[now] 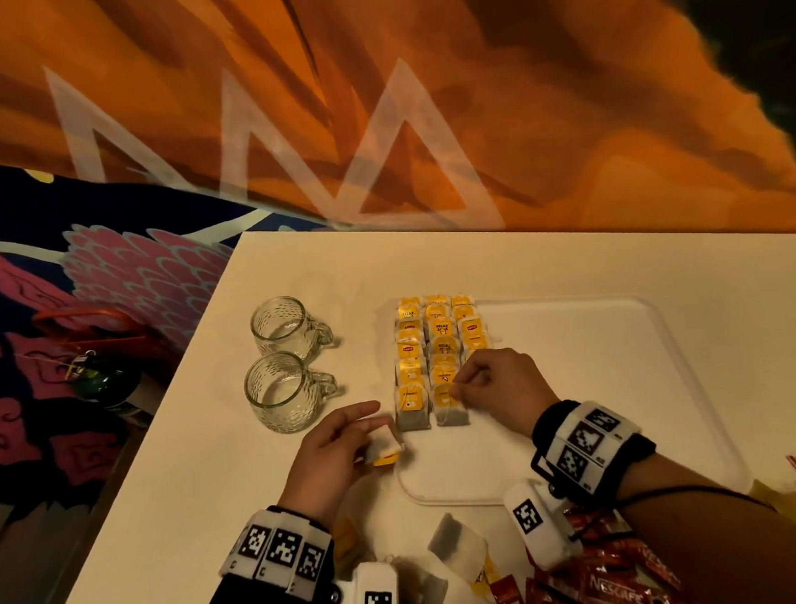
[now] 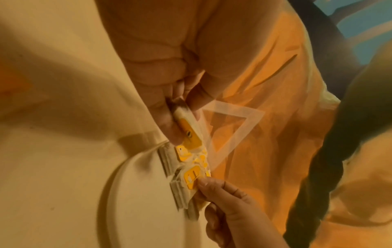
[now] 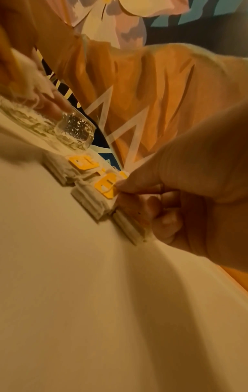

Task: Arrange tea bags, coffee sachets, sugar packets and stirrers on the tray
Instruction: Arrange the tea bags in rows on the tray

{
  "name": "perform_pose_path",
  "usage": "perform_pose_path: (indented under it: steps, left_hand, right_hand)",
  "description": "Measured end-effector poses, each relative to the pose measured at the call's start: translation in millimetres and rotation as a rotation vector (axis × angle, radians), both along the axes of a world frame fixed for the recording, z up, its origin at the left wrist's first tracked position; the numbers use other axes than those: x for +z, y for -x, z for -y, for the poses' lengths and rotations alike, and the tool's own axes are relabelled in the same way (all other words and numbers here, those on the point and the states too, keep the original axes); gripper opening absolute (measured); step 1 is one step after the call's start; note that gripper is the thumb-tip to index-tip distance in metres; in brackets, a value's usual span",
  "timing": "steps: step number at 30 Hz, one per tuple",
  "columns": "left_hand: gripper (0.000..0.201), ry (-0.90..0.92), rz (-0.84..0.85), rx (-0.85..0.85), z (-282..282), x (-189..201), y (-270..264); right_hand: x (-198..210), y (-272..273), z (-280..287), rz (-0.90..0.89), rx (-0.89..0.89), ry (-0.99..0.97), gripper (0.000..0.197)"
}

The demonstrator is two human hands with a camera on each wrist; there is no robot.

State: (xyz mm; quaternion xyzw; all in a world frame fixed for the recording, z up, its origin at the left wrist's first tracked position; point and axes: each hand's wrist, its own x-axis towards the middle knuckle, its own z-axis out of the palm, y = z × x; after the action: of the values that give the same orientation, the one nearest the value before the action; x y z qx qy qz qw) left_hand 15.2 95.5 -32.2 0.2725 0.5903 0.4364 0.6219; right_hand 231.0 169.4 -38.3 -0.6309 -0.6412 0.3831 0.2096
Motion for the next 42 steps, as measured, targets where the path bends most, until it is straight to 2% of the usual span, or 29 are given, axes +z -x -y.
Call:
perform_pose_path:
  steps: [3,5,8,10,11,15,19,23,25,28,31,33,38,40,42]
  left_hand:
    - [0.024,0.017,0.118,0.059,-3,4,-2]
    - [0.024,0.018,0.151,0.071,-7,7,-3]
    - [0.025,0.021,0.217,0.055,-11,11,-11]
    - [0.026,0.025,0.271,0.042,-14,14,-17]
    - [0.027,0.026,0.285,0.028,-15,15,-20]
    - [0.027,0.013,0.242,-0.079,-13,18,-26]
    - [0.023,-0.044,-0.008,-0.23,-7,16,-22]
    - [0.042,-0.094,0.133,-0.194,-4,14,-23]
    - [0.041,-0.12,0.193,-0.169,-5,14,-25]
    - [0.033,-0.136,0.165,-0.164,-4,13,-28]
    - [0.027,-0.14,0.051,-0.192,-1,13,-30]
    - [0.02,-0.154,-0.061,-0.218,1,11,-30]
    - [0.013,-0.157,-0.204,-0.173,5,4,-19]
    - [0.013,-0.139,-0.223,-0.158,6,1,-13]
    - [0.013,-0.126,-0.231,-0.155,8,-1,-9]
  right_hand:
    - [5,1,0,-0.002,-0.017,-0.056,0.017]
    - [16,3,5,-0.064,0.034,-0.115,0.023]
    - [37,8,19,-0.212,0.292,-0.142,0.037]
    - [40,11,24,-0.183,0.437,-0.202,0.038]
    - [39,12,25,-0.167,0.451,-0.221,0.034]
    - [34,12,26,-0.247,0.335,-0.125,0.016]
    - [41,7,28,-0.249,0.345,-0.092,0.014]
    - [43,5,30,-0.336,0.268,0.044,0.023]
    - [41,4,31,-0.364,0.217,0.107,0.016]
    - [41,1,35,-0.411,0.199,0.147,0.011]
    - [44,-5,40,-0.457,0.132,0.117,0.014]
    - [48,-12,43,-0.353,0.126,0.04,0.013]
    - [50,-33,51,0.312,0.428,-0.184,0.023]
    - [47,-38,53,0.36,0.494,-0.163,0.024]
    - [41,-41,53,0.297,0.531,-0.085,0.023]
